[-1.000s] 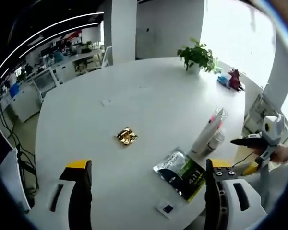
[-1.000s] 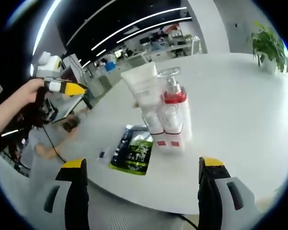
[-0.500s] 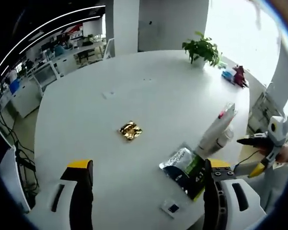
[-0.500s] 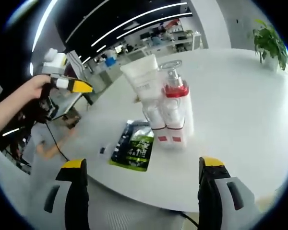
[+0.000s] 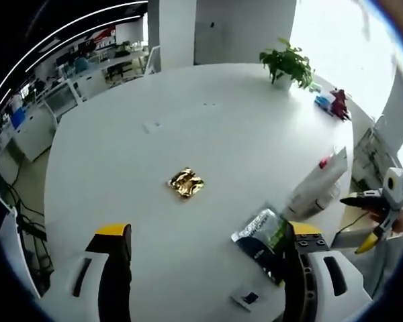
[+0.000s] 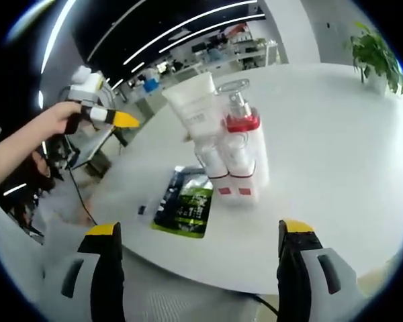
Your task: Arrange the skincare products in the storage area until every visible bottle or jar stands upright without overlapping.
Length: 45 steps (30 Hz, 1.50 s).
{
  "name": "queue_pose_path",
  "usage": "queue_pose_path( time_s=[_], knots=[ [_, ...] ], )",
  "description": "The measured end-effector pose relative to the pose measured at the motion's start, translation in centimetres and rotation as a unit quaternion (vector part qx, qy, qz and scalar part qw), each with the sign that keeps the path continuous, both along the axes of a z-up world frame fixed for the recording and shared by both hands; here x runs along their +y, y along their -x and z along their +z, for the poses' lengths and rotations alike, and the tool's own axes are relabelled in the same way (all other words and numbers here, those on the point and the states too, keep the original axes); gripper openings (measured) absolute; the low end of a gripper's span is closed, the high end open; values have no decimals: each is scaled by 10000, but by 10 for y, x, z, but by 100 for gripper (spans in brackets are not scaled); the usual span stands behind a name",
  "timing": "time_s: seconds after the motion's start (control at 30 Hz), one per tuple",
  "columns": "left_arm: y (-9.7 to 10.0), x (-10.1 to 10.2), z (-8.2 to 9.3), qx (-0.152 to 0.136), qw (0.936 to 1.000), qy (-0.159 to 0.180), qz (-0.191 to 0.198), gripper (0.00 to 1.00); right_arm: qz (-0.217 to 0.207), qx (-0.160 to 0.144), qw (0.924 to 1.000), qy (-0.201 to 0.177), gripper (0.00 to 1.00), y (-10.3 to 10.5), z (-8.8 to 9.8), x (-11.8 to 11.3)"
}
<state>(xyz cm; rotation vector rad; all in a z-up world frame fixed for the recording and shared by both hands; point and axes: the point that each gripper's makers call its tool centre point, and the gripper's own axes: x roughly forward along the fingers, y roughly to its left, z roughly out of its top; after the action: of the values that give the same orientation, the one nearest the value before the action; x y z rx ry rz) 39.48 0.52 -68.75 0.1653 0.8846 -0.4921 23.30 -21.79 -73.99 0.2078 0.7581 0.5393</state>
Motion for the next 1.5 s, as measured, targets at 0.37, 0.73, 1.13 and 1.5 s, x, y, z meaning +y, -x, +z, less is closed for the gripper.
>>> queue_pose_path(
  time_s=[0.37,0.73,1.13,1.5],
  knots=[
    [-12,-3,-19,180,9998,-85,-86,92,-94,86,9999,-22,96,-1,-2,-1],
    [-41,-4,-36,243,9997,-44,-86,93,-318,117,9994,-64,96,-5,-3,-9],
    [-81,-12,-76,349,9993,-98,-74,89,-461,85,9989,-1,94,-7,-4,-14],
    [-109,-15,-117,625,9935,49,953,79,-609,156,9980,59,93,-8,-7,-20]
  ],
)
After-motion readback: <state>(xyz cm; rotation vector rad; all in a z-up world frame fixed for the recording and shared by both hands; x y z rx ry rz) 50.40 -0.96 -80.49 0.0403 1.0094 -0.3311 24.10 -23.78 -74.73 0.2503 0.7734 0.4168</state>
